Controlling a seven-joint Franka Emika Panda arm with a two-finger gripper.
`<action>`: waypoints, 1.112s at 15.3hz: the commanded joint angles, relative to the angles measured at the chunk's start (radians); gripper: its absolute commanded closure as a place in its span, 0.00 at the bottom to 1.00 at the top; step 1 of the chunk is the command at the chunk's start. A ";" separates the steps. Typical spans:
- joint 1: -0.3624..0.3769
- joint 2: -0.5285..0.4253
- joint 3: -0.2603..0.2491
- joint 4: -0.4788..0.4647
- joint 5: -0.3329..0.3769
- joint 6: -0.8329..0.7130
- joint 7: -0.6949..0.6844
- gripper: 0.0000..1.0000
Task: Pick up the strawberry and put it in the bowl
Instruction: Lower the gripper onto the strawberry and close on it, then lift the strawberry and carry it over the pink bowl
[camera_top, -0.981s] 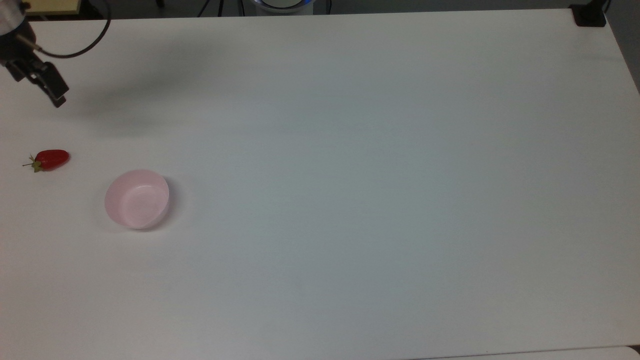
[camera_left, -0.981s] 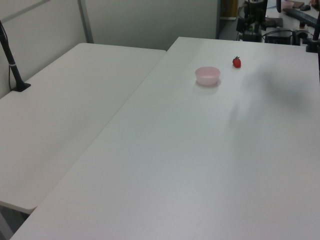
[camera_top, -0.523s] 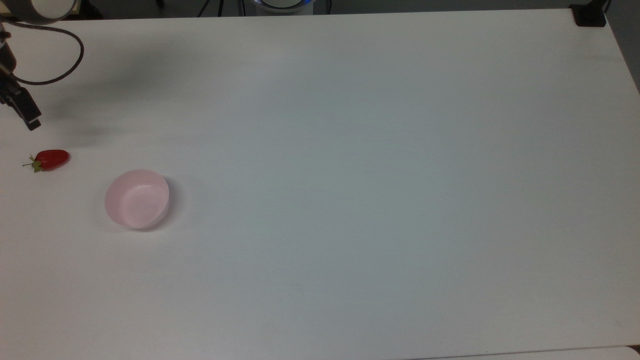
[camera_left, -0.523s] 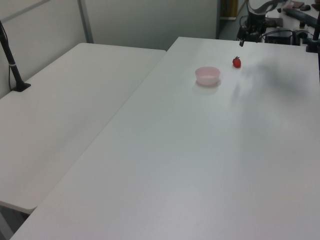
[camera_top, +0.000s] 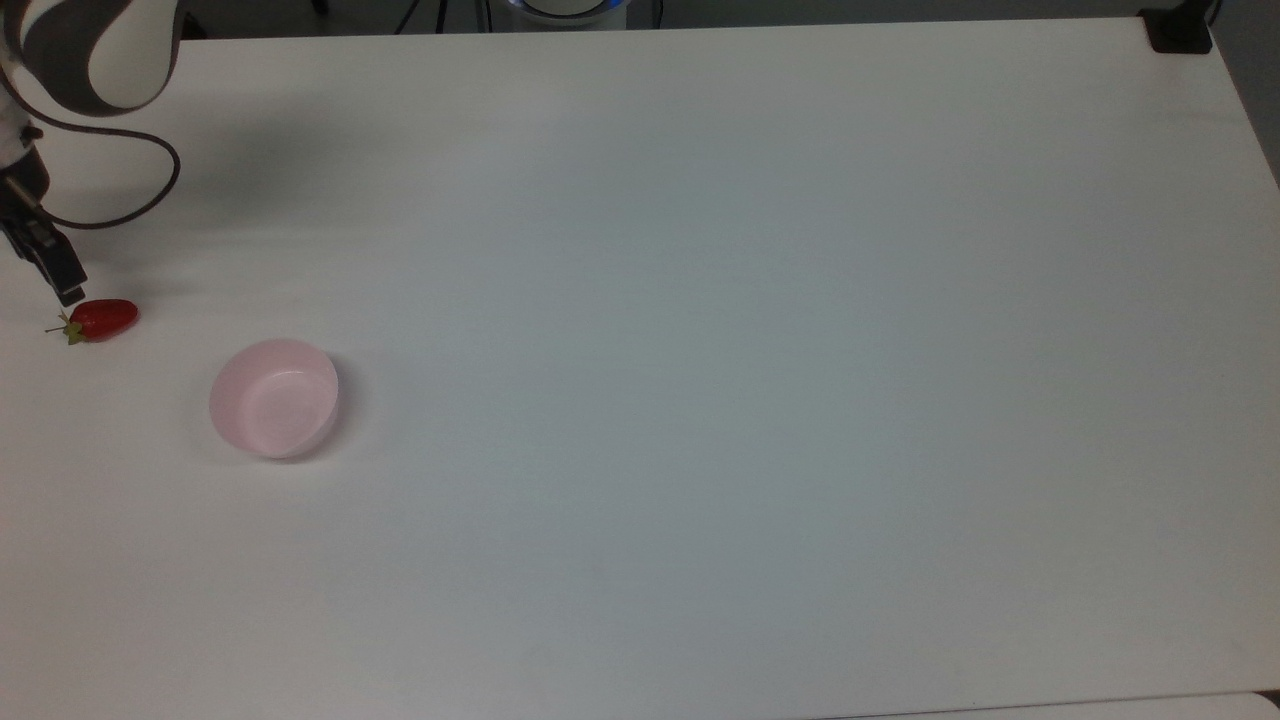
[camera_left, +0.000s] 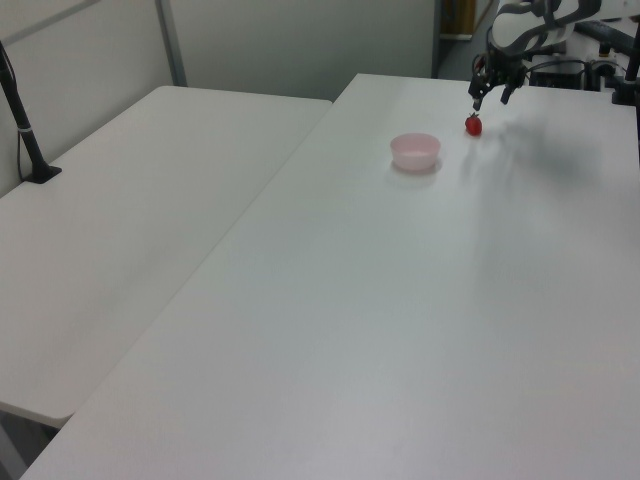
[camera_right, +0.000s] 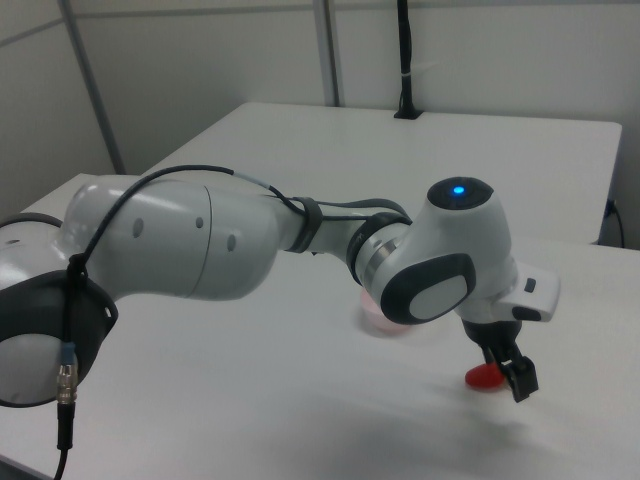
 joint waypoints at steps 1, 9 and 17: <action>0.013 0.015 0.010 -0.010 0.018 0.032 0.031 0.25; 0.036 0.056 0.026 -0.012 0.019 0.108 0.070 0.50; 0.036 -0.016 0.102 -0.001 0.023 0.089 0.081 0.91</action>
